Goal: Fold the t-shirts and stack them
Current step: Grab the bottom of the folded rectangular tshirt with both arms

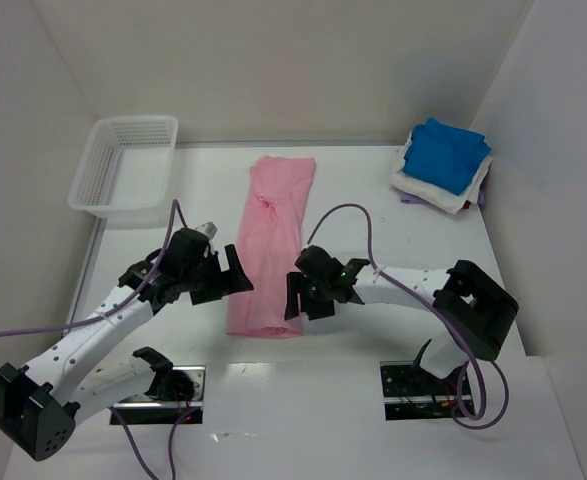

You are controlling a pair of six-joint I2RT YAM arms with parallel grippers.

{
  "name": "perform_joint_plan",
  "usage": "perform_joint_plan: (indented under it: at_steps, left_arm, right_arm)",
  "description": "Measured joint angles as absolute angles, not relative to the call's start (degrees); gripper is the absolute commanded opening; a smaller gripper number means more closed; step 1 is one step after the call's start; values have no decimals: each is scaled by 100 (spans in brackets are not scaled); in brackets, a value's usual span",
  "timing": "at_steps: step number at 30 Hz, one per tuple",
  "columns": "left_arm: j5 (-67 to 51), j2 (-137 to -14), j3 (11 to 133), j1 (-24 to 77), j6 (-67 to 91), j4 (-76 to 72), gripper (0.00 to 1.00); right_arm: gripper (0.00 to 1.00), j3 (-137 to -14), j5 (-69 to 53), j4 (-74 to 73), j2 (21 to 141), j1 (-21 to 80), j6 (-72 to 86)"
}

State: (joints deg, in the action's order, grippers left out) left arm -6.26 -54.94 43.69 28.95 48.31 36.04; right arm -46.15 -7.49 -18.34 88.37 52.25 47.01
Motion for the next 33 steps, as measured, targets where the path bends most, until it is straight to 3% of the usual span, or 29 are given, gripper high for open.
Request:
perform_joint_plan:
  at_steps: [5, 9, 16, 22, 33]
  left_arm:
    - [-628, -5493, 4333, 2895, 4836, 3600, 100]
    - [-628, -5507, 4306, 2895, 4836, 3601, 100]
    - [-639, -5507, 4300, 2895, 4836, 3601, 100]
    - [-867, -5452, 4111, 2895, 4964, 3570, 100]
    - [-1301, -5464, 3632, 2896, 5266, 3505, 100]
  right_arm:
    - [58, -4578, -779, -1738, 8979, 5227, 4718]
    - [44, -4580, -840, -1615, 9085, 5251, 4745]
    - [1, -4435, -888, -1336, 9136, 5275, 4887]
    - [0, -4314, -725, -1357, 9016, 5275, 5053]
    - [0, -3612, -199, -1683, 7691, 5172, 5366]
